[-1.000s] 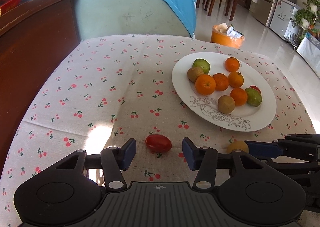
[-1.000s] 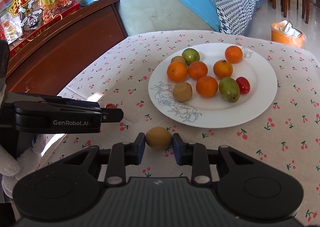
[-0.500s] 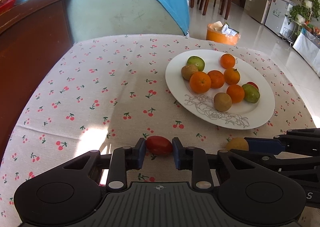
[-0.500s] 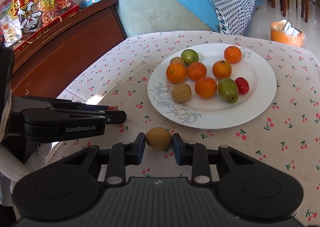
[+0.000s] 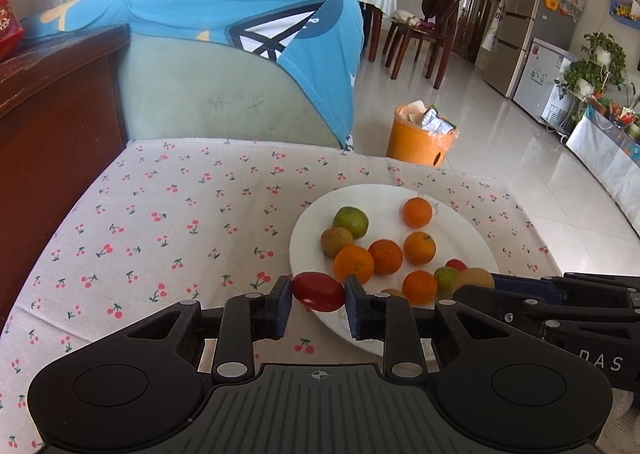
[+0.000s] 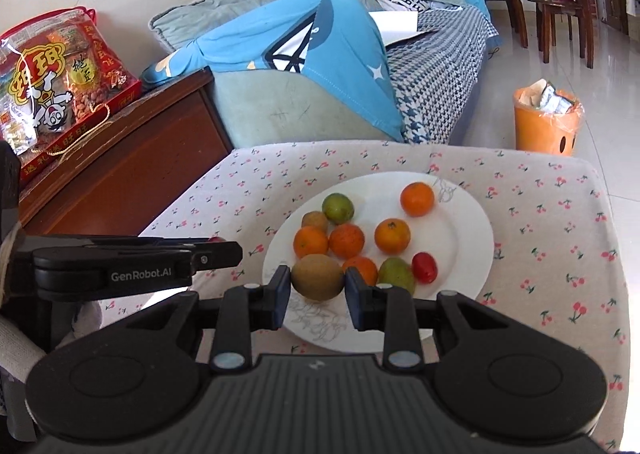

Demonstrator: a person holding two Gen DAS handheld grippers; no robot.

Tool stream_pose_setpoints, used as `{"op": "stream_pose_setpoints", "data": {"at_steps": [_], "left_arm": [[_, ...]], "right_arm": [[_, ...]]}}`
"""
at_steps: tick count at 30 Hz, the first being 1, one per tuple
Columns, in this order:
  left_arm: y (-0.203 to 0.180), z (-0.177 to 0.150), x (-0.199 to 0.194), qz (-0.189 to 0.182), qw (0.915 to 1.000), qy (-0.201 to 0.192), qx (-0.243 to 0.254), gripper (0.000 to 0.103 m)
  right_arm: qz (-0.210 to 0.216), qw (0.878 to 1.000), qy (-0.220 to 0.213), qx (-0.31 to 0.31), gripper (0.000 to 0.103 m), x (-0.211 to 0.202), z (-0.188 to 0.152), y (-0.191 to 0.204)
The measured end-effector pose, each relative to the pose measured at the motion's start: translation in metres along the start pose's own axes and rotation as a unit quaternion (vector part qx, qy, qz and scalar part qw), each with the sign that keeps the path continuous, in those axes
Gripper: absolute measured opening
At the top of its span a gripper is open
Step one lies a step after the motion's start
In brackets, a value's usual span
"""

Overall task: Organize fruits
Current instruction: 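Carry the kiwi and tomato onto the plate and open both grippers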

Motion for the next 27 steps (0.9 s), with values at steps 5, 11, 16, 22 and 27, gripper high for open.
{"op": "stream_pose_setpoints", "data": {"at_steps": [5, 11, 16, 22, 27], "left_arm": [[-0.018, 0.023, 0.011, -0.021, 0.9996, -0.019, 0.004, 0.026], [-0.029, 0.038, 0.032, -0.023, 0.9994, -0.021, 0.018, 0.026], [-0.037, 0.041, 0.054, -0.027, 0.9993, -0.013, 0.023, 0.026], [-0.044, 0.041, 0.070, -0.034, 0.9991, -0.005, 0.025, 0.026], [-0.047, 0.038, 0.077, -0.028, 0.9991, 0.002, 0.033, 0.028]], "right_arm": [[-0.020, 1.000, -0.012, -0.004, 0.030, -0.002, 0.027, -0.024], [-0.035, 0.999, 0.004, 0.023, 0.030, 0.018, 0.038, -0.055], [-0.041, 0.997, 0.022, 0.058, 0.030, 0.032, 0.034, -0.076], [-0.032, 0.995, 0.038, 0.084, 0.030, 0.041, 0.027, -0.081], [-0.037, 0.994, 0.043, 0.091, 0.032, 0.046, 0.023, -0.083]]}}
Point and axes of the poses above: each gripper's, at about its wrist camera, not at the fingertips, and x roughly the way its jaws point, y to its left, z to its top, the point moved 10 cm from there along x, roughly the way its jaws point, and after that the axes turned 4 degrees about y, right-handed, at the moved point
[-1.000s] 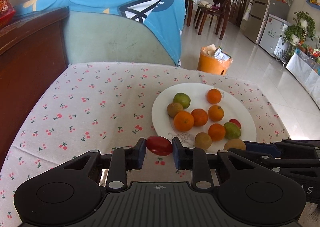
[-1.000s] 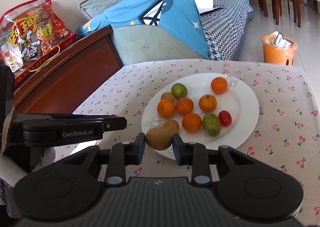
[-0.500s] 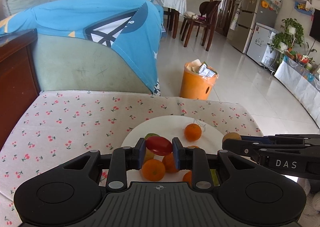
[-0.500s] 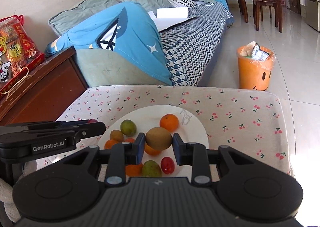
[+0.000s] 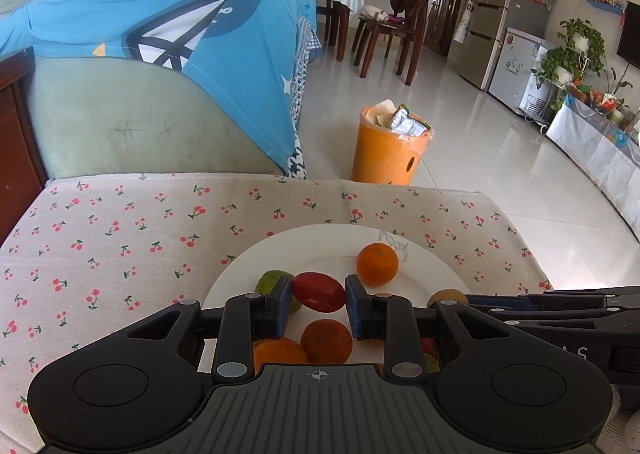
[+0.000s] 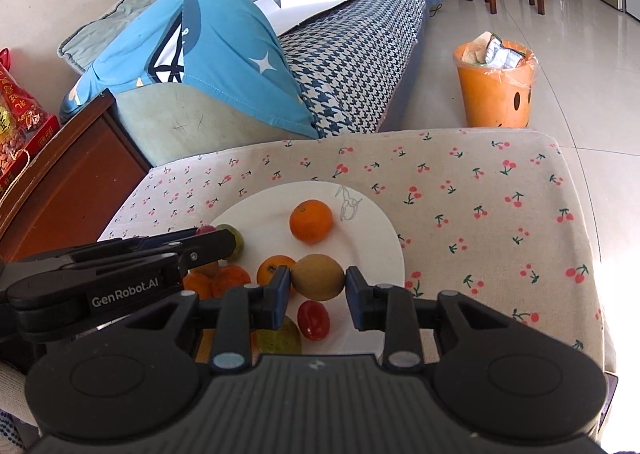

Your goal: Organize fruits

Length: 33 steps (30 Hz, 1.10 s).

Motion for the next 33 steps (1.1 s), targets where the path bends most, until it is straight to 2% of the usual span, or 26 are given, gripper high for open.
{"op": "stream_pose_setpoints", "data": {"at_steps": [1, 3, 4, 5, 7, 12, 16, 19, 21, 23, 27, 29, 33], "left_arm": [[0.000, -0.001, 0.001, 0.000, 1.0000, 0.002, 0.000, 0.028], [0.000, -0.001, 0.000, 0.005, 1.0000, 0.004, -0.001, 0.037], [0.000, -0.001, -0.001, 0.011, 0.9999, 0.005, -0.001, 0.050], [0.000, 0.001, -0.003, 0.017, 0.9999, 0.003, 0.000, 0.059], [-0.001, 0.004, -0.008, 0.021, 0.9998, -0.002, 0.003, 0.060], [0.002, 0.007, -0.022, 0.037, 0.9993, 0.008, -0.005, 0.066], [0.006, 0.004, -0.038, 0.061, 0.9979, 0.019, -0.009, 0.078], [0.008, 0.001, -0.049, 0.075, 0.9967, 0.027, -0.011, 0.079], [0.009, -0.004, -0.058, 0.085, 0.9956, 0.036, -0.013, 0.081], [0.013, -0.009, -0.066, 0.098, 0.9941, 0.043, -0.019, 0.085], [0.019, -0.017, -0.079, 0.106, 0.9924, 0.053, -0.035, 0.090], [0.023, -0.022, -0.085, 0.114, 0.9907, 0.058, -0.048, 0.092], [0.029, -0.031, -0.084, 0.126, 0.9870, 0.078, -0.064, 0.095]], "right_arm": [[-0.001, 1.000, 0.000, 0.002, 0.033, 0.001, -0.001, -0.001], [0.000, 1.000, 0.001, 0.005, 0.033, 0.001, -0.001, -0.001], [0.002, 1.000, 0.001, 0.007, 0.033, 0.000, 0.000, -0.001], [0.004, 1.000, 0.001, 0.008, 0.034, -0.001, 0.000, -0.001], [0.004, 1.000, 0.001, 0.008, 0.037, -0.003, 0.001, 0.000], [-0.002, 1.000, 0.003, 0.014, 0.052, -0.011, 0.002, 0.001], [-0.011, 1.000, 0.001, 0.011, 0.063, -0.022, 0.003, 0.003], [-0.022, 1.000, 0.003, 0.013, 0.074, -0.031, 0.003, 0.007], [-0.017, 1.000, 0.001, 0.016, 0.077, -0.036, 0.002, 0.010], [-0.022, 1.000, 0.006, 0.020, 0.084, -0.041, 0.000, 0.014], [-0.038, 0.999, 0.013, 0.020, 0.090, -0.050, -0.007, 0.019], [-0.052, 0.998, 0.020, 0.023, 0.096, -0.053, -0.013, 0.018], [-0.080, 0.996, 0.036, 0.020, 0.097, -0.053, -0.023, 0.013]]}}
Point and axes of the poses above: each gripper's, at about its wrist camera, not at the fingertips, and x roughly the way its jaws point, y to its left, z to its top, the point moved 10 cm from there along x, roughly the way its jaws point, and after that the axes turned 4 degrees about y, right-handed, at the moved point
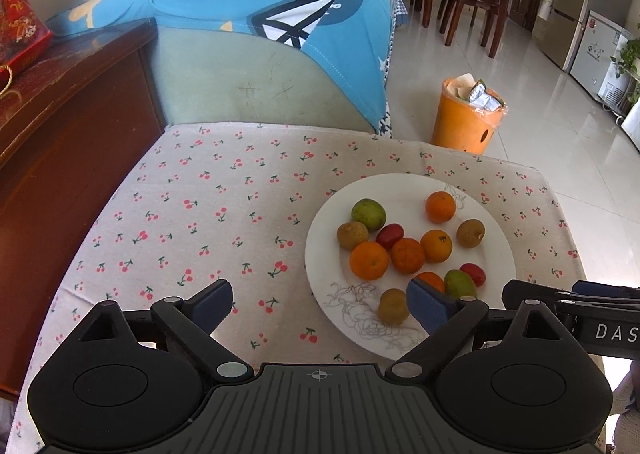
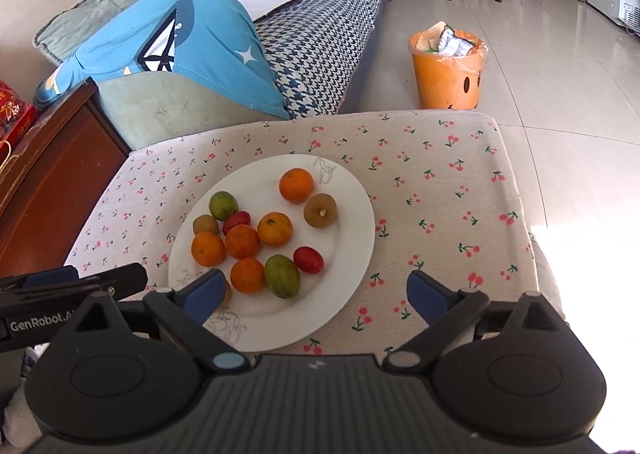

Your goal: Organize fruits

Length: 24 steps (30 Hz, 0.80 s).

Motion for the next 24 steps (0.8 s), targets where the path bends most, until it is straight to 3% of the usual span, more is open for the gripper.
{"op": "stream_pose_setpoints", "data": {"at_steps": [5, 24], "left_arm": [[0.004, -0.003, 0.012, 0.027, 0.9995, 0.019, -0.002, 0.095], [0.001, -0.014, 0.029, 0.055, 0.9971, 0.050, 0.014, 0.095]], "right_arm": [[-0.026, 0.999, 0.020, 0.011, 0.097, 0.011, -0.003, -0.004], [-0.063, 0.997, 0.039, -0.023, 0.098, 0.026, -0.013, 0.002]]}}
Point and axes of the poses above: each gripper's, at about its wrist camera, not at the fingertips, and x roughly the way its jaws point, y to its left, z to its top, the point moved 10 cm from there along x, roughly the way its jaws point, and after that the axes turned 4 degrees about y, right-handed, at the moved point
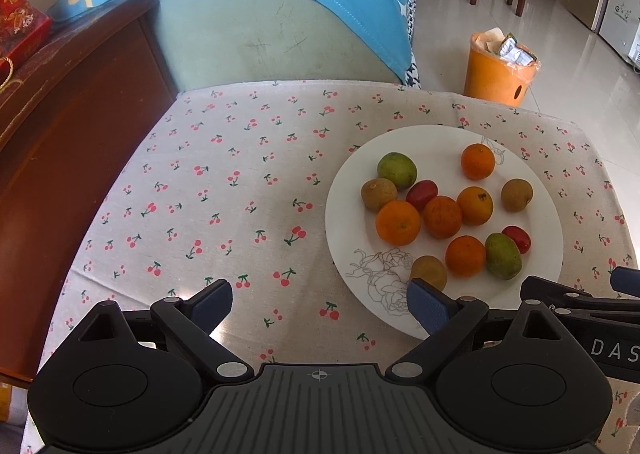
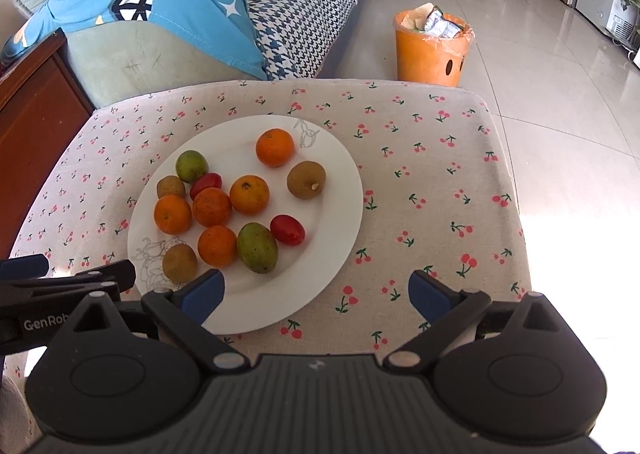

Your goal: Organize fruits

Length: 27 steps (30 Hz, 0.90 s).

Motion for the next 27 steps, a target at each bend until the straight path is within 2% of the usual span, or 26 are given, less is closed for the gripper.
{"op": "stream_pose_setpoints", "data": {"at_steps": [27], "left_arm": [[0.0065, 0.0000, 0.0033, 0.010, 0.9999, -0.002, -0.003, 0.095]], "right_arm": [[-0.008, 1.000, 0.001, -0.019, 0.098, 0.0043, -0.0043, 0.0053]]}}
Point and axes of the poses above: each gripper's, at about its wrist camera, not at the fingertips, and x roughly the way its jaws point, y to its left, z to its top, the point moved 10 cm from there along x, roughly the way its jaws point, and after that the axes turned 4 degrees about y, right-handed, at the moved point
